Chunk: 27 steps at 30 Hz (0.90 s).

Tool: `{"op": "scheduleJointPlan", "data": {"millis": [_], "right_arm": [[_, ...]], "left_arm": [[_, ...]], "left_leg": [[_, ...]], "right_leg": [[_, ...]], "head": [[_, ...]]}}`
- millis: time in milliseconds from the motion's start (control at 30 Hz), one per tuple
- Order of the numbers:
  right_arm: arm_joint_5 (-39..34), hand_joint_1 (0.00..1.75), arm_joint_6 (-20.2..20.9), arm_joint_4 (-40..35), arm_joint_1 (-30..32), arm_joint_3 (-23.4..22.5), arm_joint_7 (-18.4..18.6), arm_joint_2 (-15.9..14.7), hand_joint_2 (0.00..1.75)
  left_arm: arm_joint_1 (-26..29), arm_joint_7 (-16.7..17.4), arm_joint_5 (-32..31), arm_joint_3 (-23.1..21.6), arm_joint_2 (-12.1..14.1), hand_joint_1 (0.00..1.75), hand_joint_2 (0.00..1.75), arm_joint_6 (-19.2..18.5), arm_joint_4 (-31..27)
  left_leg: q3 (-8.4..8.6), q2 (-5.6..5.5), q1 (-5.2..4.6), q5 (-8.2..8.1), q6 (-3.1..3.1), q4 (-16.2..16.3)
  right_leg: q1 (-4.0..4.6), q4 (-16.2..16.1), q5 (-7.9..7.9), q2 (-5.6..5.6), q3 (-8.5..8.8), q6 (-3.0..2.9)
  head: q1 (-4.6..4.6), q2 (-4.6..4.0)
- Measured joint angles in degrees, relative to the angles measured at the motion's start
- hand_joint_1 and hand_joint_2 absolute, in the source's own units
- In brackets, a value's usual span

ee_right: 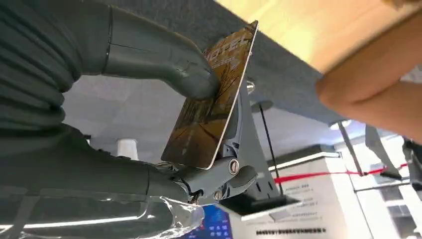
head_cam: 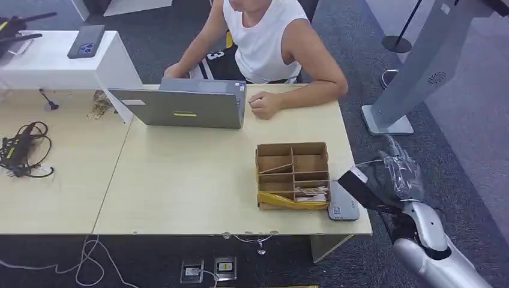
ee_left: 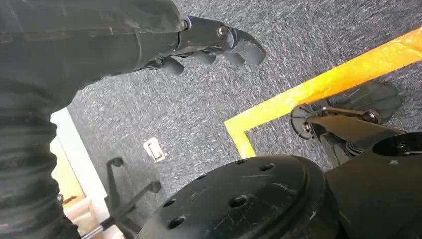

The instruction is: Pass the card to the sensor for recognition and then transmit it.

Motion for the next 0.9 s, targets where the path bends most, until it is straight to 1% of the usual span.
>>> {"op": "scheduleJointPlan", "data": {"millis": [500,667,900], "right_arm": [[-2.71,1.75,0.22,5.64,3.52,0.22,-2.73,3.89,1.75],[-3.36,1.75,0.35,7.84,3.62,0.22,-3.95,4.89,1.75],[-3.80,1.75,0.55,10.21,3.51,0.24,-4.61,5.99,1.75]], "left_arm": [[0.00,0.00,-0.17,0.00,0.02,0.00,1.75,0.00,0.00],[0.00,0.02,0.09,0.00,0.00,0.00,1.75,0.00,0.00],[0.00,0.00,0.63,0.04,0.00,0.00,1.75,0.00,0.00]], "left_leg": [[0.00,0.00,0.00,0.00,0.00,0.00],[0.00,0.01,0.00,0.00,0.00,0.00],[0.00,0.01,0.00,0.00,0.00,0.00]], "right_leg": [[0.00,0.00,0.00,0.01,-0.01,0.00],[0.00,0.00,0.00,0.02,-0.01,0.00],[0.00,0.00,0.00,0.02,0.00,0.00]], "head": [[-0.02,0.00],[0.00,0.00],[-0.02,0.00]]}}
